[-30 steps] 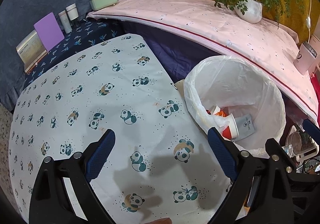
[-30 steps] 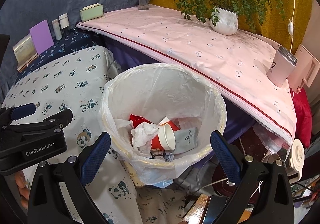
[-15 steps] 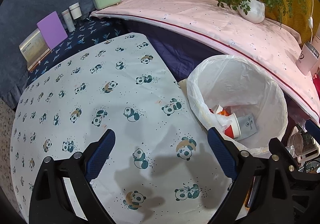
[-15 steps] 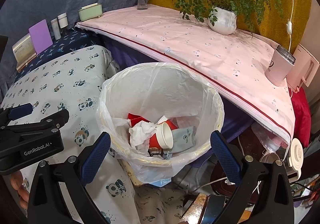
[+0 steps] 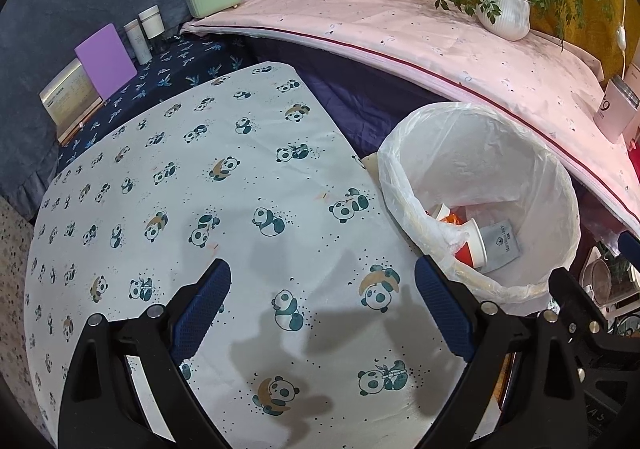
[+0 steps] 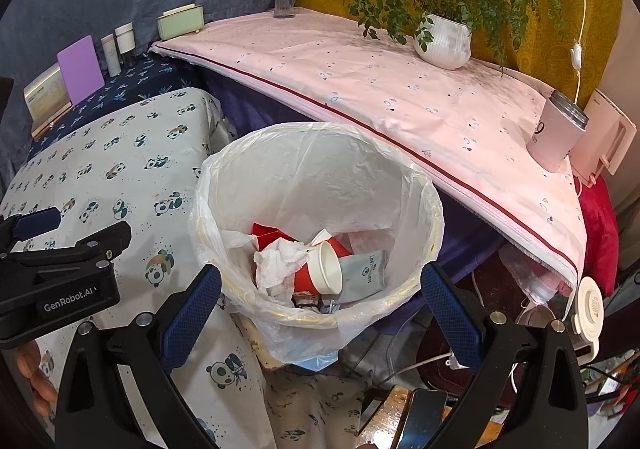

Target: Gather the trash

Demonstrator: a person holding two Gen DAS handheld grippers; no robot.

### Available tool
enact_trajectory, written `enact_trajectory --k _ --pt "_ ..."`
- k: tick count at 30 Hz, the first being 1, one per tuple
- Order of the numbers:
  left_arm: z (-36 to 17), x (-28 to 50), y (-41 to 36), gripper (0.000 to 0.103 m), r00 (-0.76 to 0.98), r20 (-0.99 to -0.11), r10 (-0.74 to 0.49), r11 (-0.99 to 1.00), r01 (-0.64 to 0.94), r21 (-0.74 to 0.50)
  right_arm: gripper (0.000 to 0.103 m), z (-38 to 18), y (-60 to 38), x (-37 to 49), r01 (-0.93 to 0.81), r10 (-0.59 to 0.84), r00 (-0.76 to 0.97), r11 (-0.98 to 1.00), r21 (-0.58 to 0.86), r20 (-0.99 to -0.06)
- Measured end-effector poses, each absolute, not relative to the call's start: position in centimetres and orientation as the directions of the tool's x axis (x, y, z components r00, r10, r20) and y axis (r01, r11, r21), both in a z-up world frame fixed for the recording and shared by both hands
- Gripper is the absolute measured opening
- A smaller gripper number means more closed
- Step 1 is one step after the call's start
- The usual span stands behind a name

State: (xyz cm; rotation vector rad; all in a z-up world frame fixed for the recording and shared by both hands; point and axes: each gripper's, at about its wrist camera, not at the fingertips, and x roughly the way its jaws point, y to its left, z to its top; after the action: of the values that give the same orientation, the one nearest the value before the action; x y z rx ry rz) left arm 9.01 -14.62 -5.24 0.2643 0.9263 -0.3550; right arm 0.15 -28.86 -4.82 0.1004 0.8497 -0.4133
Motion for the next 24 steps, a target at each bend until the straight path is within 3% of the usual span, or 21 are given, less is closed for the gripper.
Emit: enact_trajectory --k 24 --pt "-5.89 8.66 -14.73 0.088 0.532 -0.828 -0.177 0.897 0.433 0.086 0.096 -4.53 -29.55 -0.38 0.408 -0.325 0.585 0.91 -0.078 -0.743"
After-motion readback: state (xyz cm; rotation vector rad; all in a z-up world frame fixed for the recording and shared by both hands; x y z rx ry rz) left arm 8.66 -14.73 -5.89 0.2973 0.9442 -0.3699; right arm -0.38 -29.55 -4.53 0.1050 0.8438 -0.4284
